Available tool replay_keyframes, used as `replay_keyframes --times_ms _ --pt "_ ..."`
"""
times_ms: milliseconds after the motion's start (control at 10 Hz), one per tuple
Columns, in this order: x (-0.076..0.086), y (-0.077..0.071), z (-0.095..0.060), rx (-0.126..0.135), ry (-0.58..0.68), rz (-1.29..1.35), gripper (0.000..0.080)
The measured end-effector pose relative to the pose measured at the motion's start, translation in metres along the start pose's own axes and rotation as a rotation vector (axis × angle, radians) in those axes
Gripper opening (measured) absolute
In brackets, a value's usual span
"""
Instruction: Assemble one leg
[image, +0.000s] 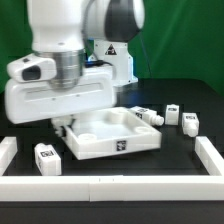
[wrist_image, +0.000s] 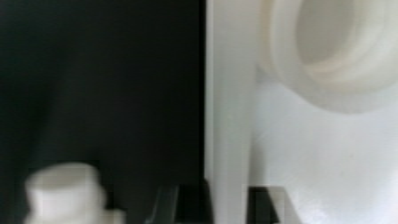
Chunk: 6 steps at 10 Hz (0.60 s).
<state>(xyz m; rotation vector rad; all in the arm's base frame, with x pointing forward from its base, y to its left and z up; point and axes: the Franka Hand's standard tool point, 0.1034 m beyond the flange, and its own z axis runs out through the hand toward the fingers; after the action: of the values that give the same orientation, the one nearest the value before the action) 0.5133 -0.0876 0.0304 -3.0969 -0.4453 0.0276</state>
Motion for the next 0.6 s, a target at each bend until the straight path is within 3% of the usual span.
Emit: replay_keyframes --times_ms 300,600 --pt "0.05 -0.026 0.014 -0.018 0.022 0.108 0.0052" --pt "0.07 -0.039 0.021 -0.026 0.036 0.156 0.0052"
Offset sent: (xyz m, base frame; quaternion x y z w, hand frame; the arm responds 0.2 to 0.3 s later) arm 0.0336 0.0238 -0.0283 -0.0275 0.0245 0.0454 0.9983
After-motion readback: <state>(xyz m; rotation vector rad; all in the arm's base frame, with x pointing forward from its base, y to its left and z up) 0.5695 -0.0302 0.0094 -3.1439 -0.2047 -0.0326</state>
